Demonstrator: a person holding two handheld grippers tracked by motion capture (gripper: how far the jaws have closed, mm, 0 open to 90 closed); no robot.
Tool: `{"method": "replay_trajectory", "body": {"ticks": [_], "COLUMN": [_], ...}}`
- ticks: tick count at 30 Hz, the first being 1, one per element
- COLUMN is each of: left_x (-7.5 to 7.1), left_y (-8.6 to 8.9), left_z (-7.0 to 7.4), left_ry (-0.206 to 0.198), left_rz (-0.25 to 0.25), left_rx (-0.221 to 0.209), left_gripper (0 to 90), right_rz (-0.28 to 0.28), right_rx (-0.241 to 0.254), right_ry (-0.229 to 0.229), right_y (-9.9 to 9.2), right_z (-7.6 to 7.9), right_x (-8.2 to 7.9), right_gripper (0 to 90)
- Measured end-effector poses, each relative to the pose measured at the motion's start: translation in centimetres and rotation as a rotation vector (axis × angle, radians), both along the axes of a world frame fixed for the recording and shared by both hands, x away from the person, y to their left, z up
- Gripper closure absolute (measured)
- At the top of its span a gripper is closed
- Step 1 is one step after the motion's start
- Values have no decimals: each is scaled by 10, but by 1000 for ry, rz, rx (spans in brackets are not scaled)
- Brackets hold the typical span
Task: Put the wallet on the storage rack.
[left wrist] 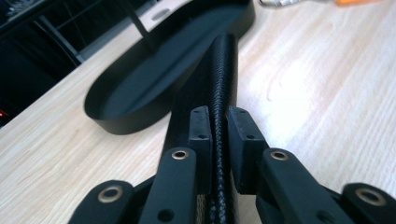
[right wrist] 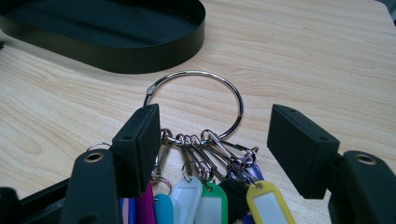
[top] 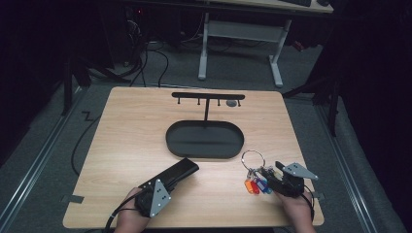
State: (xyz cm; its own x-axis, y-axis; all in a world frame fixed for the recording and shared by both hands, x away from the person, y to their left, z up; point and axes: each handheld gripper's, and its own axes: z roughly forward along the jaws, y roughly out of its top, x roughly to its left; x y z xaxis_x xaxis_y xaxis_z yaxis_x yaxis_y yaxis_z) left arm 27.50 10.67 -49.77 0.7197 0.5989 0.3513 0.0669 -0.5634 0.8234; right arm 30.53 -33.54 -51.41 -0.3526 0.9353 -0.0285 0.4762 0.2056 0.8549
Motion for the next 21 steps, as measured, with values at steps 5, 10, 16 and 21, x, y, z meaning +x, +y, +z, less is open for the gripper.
{"method": "replay_trajectory", "body": {"ticks": [5,10,16,21], "left_x": [0,-2,-10,-15], "left_y": [9,12,12,10], "left_z": [7,12,22,27], "left_ry": [5,2,10,22], "left_rz": [12,10,-21,-46], "left_rx": [-51,-82,-136,-171], "left_gripper": [815,819,820,820], "right_rz": [1,3,4,4], "right_rx": [2,-1,-3,-2], "right_ry": [3,3,4,5], "right_y": [0,1,1,1], "right_z": [0,-1,-1,-1], "right_x": [0,1,1,1], "right_gripper": [352,352,355,356]}}
